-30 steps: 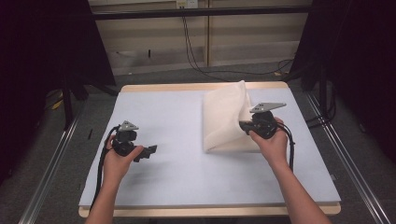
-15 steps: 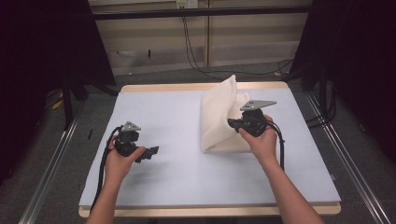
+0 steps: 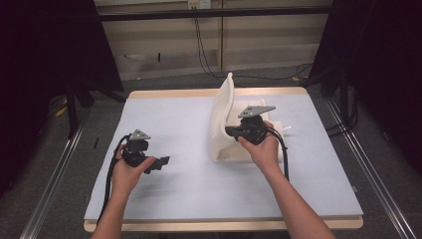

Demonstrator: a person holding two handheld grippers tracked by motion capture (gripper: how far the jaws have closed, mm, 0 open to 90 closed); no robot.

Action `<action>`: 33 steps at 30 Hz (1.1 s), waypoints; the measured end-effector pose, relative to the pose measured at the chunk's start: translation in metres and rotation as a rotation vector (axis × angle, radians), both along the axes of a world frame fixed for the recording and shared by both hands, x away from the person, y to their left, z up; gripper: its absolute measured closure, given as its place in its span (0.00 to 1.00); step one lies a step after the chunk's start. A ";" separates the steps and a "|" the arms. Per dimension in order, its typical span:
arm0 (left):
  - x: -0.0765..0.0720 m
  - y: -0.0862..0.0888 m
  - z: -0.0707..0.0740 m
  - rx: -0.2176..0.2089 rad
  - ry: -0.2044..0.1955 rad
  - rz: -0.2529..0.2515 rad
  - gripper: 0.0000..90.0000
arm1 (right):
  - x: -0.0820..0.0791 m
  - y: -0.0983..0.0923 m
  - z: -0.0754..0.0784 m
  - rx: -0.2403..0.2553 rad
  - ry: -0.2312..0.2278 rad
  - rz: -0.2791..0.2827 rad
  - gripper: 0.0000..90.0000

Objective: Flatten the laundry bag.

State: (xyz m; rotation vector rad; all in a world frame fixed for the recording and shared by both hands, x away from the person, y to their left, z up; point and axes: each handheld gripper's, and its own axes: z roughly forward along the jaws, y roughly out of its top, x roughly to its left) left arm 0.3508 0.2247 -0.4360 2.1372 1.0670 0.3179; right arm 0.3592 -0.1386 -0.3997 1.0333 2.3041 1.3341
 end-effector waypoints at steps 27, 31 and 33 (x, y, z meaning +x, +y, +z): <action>-0.001 -0.002 -0.001 0.011 0.012 -0.013 0.04 | 0.008 0.003 0.008 -0.021 0.014 -0.045 0.64; -0.001 -0.003 -0.002 0.027 0.014 -0.022 0.04 | 0.010 0.004 0.014 -0.021 0.010 -0.050 0.58; 0.000 -0.003 -0.001 0.029 0.018 -0.022 0.04 | 0.011 0.003 0.018 -0.035 0.009 -0.051 0.55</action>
